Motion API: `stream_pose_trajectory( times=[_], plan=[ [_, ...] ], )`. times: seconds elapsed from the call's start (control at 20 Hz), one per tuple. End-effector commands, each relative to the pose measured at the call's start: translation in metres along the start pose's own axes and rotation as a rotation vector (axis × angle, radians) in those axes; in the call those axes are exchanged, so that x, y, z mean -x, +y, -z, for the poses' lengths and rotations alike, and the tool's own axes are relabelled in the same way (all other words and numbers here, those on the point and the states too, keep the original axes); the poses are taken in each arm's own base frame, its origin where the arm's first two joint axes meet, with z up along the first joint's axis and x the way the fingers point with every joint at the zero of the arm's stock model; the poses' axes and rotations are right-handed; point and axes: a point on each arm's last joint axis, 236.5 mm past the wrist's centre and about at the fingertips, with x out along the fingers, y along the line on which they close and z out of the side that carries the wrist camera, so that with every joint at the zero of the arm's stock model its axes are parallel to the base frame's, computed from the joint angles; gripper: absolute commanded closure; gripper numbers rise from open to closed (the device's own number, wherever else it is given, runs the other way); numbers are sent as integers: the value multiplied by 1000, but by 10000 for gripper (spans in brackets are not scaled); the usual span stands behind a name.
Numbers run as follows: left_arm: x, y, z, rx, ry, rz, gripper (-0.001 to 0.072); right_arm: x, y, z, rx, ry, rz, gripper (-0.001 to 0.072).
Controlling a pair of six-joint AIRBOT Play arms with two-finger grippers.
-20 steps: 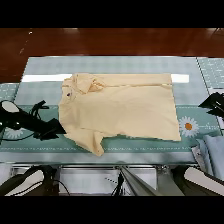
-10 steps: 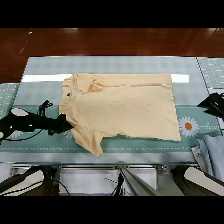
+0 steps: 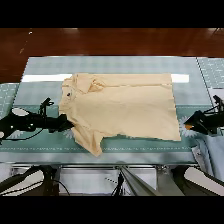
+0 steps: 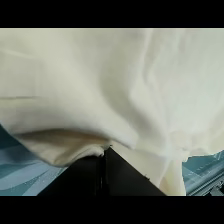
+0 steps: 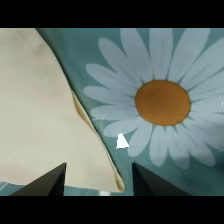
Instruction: Fold the shirts.
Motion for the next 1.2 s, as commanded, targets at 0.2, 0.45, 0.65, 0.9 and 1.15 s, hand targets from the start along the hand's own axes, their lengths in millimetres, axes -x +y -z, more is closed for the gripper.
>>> stream_pose_trajectory(
  times=[0.2, 0.45, 0.65, 0.9, 1.15],
  plan=[
    [0, -2, 2, -15, 7, 9, 686, -59, 11, 49, 60, 130, 11, 216],
    [13, -18, -14, -57, -21, 31, 687, -67, 82, 34, 111, 72, -115, 687],
    [114, -113, -68, -354, -257, 83, 688, 43, 201, 15, 366, -55, -442, 687],
    [372, -308, -27, -905, -975, 75, 688, 288, 334, 23, 778, -758, -590, 688],
    [542, -392, 133, -1191, -1597, -16, 688, 488, 357, 104, 847, -1467, -475, 688]
  ],
)
